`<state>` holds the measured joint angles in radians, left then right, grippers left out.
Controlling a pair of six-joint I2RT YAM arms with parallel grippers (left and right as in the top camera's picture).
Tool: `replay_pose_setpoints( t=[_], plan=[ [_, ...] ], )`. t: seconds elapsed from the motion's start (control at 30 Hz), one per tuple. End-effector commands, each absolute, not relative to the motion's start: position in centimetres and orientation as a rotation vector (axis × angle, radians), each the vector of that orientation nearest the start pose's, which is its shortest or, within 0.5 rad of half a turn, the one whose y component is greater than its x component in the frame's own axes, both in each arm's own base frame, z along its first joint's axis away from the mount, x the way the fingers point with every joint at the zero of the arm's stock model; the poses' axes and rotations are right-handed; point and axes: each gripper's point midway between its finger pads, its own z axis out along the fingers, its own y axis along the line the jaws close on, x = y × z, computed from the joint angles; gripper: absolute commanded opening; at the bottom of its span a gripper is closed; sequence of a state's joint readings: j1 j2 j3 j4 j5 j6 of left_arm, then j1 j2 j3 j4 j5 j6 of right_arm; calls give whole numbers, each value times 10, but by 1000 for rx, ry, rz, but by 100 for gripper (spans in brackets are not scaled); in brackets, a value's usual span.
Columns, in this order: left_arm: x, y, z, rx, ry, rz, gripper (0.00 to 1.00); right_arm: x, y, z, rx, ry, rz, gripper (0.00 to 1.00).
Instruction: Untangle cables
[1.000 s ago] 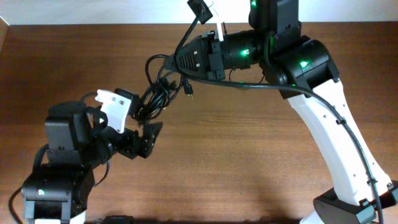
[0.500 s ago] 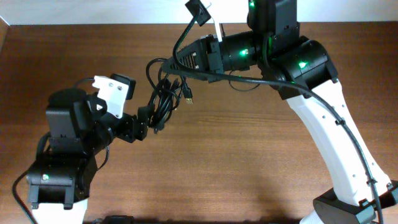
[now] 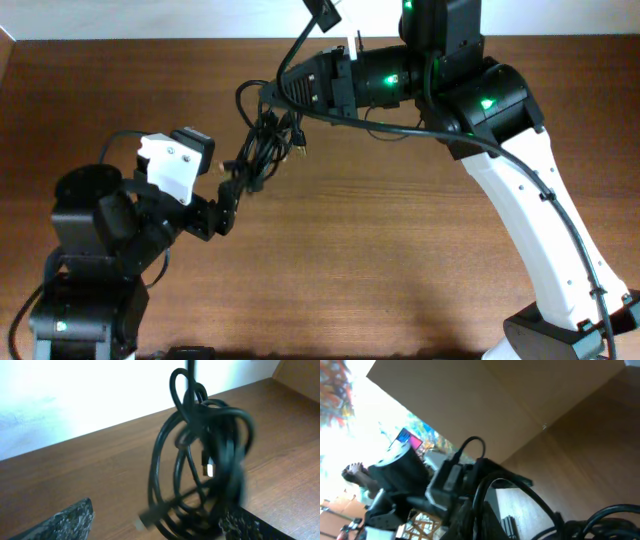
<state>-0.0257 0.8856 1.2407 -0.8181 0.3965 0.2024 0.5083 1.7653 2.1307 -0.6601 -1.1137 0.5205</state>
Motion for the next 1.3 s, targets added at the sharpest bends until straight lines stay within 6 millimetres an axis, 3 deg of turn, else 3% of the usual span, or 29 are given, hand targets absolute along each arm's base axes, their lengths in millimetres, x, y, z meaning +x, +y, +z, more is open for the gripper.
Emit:
replay_pose_setpoints(
  t=[0.0, 0.1, 0.13, 0.27, 0.43, 0.47, 0.5, 0.7, 0.83, 0.87, 0.97, 1.03, 1.1, 1.17, 1.27],
  plan=[
    [264, -80, 359, 515, 1922, -318, 82, 294, 334, 491, -841, 1824, 1642, 4],
    [264, -84, 362, 530, 1909, -339, 82, 293, 334, 491, -833, 1833, 1651, 4],
    [264, -84, 361, 529, 1910, -339, 90, 292, 334, 491, -806, 1860, 1681, 4],
    [271, -87, 358, 538, 1917, -360, 90, 270, 346, 494, -872, 1858, 1770, 4],
    [274, -101, 354, 590, 1913, -466, 91, 266, 352, 511, -901, 1768, 1782, 4],
    [275, -102, 353, 586, 1920, -480, 76, 266, 352, 512, -896, 1771, 1787, 4],
    [276, -102, 352, 586, 1923, -480, 1, 266, 352, 512, -898, 1770, 1789, 4],
    [277, -100, 351, 549, 1940, -490, 0, 272, 349, 507, -898, 1771, 1766, 7],
    [263, -112, 361, 593, 1894, -574, 0, 292, 338, 484, -910, 1796, 1644, 11],
    [258, -115, 364, 607, 1876, -590, 2, 297, 334, 482, -904, 1797, 1625, 15],
    [240, -121, 381, 649, 1799, -617, 9, 321, 312, 462, -816, 1890, 1525, 41],
    [226, -122, 399, 673, 1713, -595, 11, 333, 295, 430, -741, 2039, 1397, 41],
    [219, -122, 413, 684, 1650, -568, 12, 331, 288, 411, -681, 2158, 1354, 41],
    [214, -122, 420, 690, 1617, -554, 13, 323, 285, 402, -659, 2229, 1367, 41],
    [215, -122, 420, 692, 1614, -544, 21, 306, 289, 396, -672, 2290, 1430, 40]
  ],
)
